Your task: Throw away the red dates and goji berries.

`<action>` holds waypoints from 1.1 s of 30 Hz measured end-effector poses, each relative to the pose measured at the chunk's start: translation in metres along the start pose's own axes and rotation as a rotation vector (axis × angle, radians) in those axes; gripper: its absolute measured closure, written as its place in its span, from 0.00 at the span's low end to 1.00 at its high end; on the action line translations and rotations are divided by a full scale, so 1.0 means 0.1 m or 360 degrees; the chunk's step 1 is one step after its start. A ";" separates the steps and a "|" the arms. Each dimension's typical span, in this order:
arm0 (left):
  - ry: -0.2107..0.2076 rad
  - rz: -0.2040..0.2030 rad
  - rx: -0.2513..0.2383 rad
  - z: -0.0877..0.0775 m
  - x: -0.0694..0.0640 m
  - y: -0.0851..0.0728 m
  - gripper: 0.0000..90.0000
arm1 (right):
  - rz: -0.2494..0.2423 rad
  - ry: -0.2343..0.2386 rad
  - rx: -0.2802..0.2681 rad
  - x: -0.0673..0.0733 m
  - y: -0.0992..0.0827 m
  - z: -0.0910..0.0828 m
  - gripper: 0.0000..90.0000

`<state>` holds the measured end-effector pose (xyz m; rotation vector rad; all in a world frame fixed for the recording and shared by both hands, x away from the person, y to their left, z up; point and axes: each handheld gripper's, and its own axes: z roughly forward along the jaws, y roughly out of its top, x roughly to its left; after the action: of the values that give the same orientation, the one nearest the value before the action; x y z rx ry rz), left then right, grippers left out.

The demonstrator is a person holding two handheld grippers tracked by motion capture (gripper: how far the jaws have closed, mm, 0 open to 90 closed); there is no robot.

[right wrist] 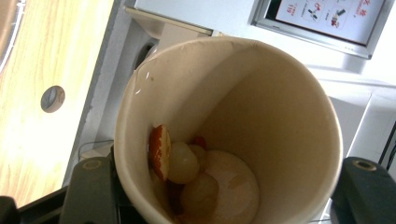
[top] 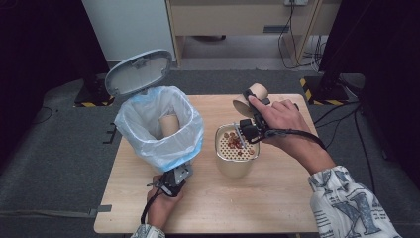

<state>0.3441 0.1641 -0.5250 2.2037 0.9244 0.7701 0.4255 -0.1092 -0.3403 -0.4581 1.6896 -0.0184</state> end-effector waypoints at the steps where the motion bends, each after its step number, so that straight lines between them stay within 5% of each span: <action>1: 0.0000 0.0000 -0.0001 0.00 0.00 0.00 0.99 | -0.0015 -0.0001 -0.0008 0.02 0.01 0.01 0.39; 13: 0.0000 -0.0001 0.0000 0.00 0.00 0.00 0.99 | -0.0009 0.0003 -0.0007 0.02 0.01 -0.01 0.39; 17: 0.0002 0.0001 0.0000 0.00 0.00 0.00 0.99 | -0.0060 -0.0039 0.0016 -0.07 -0.04 -0.04 0.39; 20: 0.0000 -0.0002 0.0000 0.00 0.00 0.00 0.99 | -0.0024 -0.0095 0.0053 -0.22 -0.10 -0.07 0.39; 21: 0.0000 -0.0002 0.0002 0.00 0.00 0.00 0.99 | -0.0043 -0.0118 0.0066 -0.24 -0.09 -0.07 0.39; 23: -0.0001 0.0000 0.0003 0.00 0.00 0.00 0.99 | -0.0207 -0.0095 0.0082 -0.16 -0.03 -0.05 0.40; 25: 0.0000 -0.0001 0.0003 0.00 0.00 0.00 0.99 | -0.0525 -0.0047 0.0078 0.01 0.07 -0.02 0.40; 26: -0.0001 -0.0002 0.0002 0.00 0.00 0.00 0.99 | -0.0586 -0.0044 0.0094 0.07 0.08 -0.02 0.40; 29: -0.0001 -0.0001 0.0003 0.00 0.00 0.00 0.99 | -0.0541 -0.0070 0.0130 0.03 0.04 -0.01 0.40; 33: -0.0001 -0.0003 0.0005 0.00 0.00 0.00 0.99 | -0.0611 -0.0045 0.0101 0.13 0.11 -0.03 0.39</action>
<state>0.3440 0.1640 -0.5247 2.2052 0.9278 0.7678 0.4183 -0.1034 -0.3550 -0.7251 1.5472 -0.3433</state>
